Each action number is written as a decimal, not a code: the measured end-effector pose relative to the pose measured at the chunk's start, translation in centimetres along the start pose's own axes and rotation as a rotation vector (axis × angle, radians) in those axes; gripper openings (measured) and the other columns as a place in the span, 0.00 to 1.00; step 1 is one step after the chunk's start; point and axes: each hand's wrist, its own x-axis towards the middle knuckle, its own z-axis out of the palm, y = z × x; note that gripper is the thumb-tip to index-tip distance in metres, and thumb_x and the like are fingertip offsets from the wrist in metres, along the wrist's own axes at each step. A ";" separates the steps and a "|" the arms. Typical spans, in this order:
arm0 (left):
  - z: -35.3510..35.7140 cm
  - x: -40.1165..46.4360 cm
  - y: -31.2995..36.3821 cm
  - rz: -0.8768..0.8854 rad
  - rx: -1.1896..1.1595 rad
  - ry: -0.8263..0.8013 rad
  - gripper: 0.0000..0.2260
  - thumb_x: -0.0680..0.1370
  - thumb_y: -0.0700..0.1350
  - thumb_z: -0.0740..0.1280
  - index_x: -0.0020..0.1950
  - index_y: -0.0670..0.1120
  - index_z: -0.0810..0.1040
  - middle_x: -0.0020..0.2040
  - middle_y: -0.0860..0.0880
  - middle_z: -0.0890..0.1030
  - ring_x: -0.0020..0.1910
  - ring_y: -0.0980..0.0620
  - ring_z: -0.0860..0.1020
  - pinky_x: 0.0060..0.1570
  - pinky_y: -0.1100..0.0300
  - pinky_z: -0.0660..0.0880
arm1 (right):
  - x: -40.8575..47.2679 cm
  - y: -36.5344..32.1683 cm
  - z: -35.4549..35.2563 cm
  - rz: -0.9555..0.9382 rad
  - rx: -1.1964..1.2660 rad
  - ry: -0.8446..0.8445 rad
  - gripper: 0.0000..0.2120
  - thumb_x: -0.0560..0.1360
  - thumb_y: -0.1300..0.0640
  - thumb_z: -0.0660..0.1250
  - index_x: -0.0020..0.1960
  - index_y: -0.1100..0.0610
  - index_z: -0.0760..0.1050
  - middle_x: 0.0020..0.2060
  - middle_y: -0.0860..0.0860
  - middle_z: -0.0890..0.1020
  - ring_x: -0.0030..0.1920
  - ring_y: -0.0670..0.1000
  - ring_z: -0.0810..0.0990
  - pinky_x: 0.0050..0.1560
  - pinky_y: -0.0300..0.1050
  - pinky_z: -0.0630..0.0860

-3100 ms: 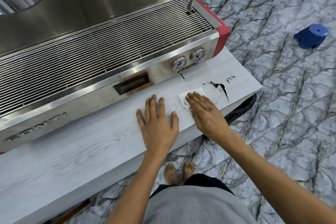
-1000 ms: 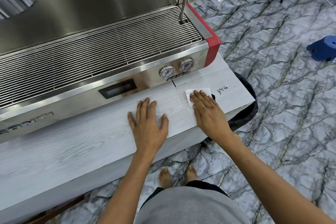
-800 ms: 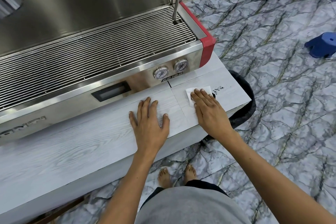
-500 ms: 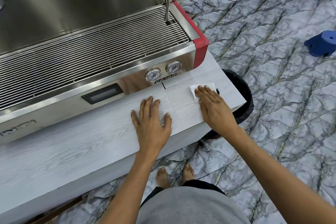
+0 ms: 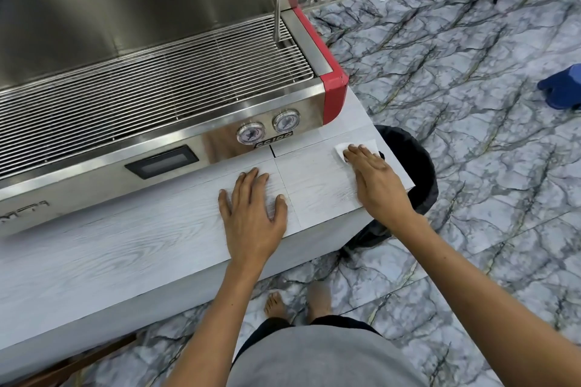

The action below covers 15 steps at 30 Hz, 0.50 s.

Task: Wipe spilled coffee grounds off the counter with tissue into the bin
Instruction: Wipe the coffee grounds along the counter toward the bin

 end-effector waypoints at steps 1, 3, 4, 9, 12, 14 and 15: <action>0.0 0.0 0.1 -0.001 0.000 0.002 0.24 0.78 0.58 0.56 0.72 0.50 0.69 0.76 0.52 0.67 0.77 0.51 0.60 0.77 0.42 0.48 | 0.0 -0.1 -0.1 0.015 0.019 0.013 0.17 0.81 0.65 0.55 0.68 0.61 0.71 0.69 0.56 0.72 0.72 0.55 0.66 0.73 0.51 0.60; -0.1 0.0 0.2 -0.004 -0.001 0.001 0.23 0.78 0.57 0.56 0.71 0.50 0.69 0.75 0.52 0.67 0.77 0.51 0.61 0.77 0.42 0.48 | 0.2 -0.5 -0.1 0.052 0.066 0.048 0.17 0.80 0.66 0.56 0.67 0.62 0.72 0.67 0.58 0.74 0.71 0.56 0.68 0.73 0.51 0.61; 0.0 0.0 0.2 -0.005 -0.002 0.001 0.23 0.78 0.57 0.56 0.71 0.50 0.70 0.75 0.52 0.67 0.77 0.51 0.61 0.77 0.42 0.49 | 0.2 -0.9 0.0 0.063 0.088 0.068 0.17 0.80 0.67 0.57 0.67 0.63 0.72 0.67 0.58 0.74 0.70 0.57 0.69 0.72 0.51 0.62; 0.0 0.0 0.2 -0.012 -0.003 0.016 0.22 0.78 0.55 0.58 0.70 0.49 0.71 0.75 0.51 0.68 0.76 0.51 0.61 0.77 0.42 0.49 | -0.4 -3.4 1.1 -0.062 0.055 0.072 0.17 0.79 0.67 0.58 0.67 0.63 0.72 0.66 0.58 0.75 0.70 0.56 0.70 0.71 0.53 0.64; 0.1 0.1 0.2 -0.008 -0.001 0.021 0.22 0.78 0.55 0.58 0.70 0.49 0.71 0.75 0.51 0.68 0.76 0.51 0.62 0.76 0.41 0.50 | -0.5 -4.7 2.5 -0.105 0.004 0.045 0.17 0.79 0.64 0.57 0.67 0.62 0.72 0.67 0.57 0.74 0.71 0.55 0.68 0.72 0.53 0.63; 0.1 0.1 0.2 -0.007 0.002 0.019 0.22 0.78 0.55 0.58 0.70 0.49 0.71 0.75 0.51 0.68 0.76 0.50 0.62 0.76 0.41 0.50 | -0.3 -5.3 3.5 -0.125 -0.032 0.027 0.18 0.79 0.63 0.56 0.67 0.62 0.72 0.67 0.57 0.74 0.71 0.55 0.68 0.72 0.53 0.63; 0.0 0.1 0.2 -0.006 0.004 0.014 0.22 0.78 0.56 0.58 0.70 0.49 0.71 0.75 0.51 0.68 0.76 0.50 0.62 0.76 0.41 0.50 | -0.2 -5.5 3.8 -0.134 -0.049 0.020 0.19 0.78 0.63 0.56 0.68 0.62 0.72 0.67 0.57 0.74 0.70 0.56 0.69 0.71 0.53 0.64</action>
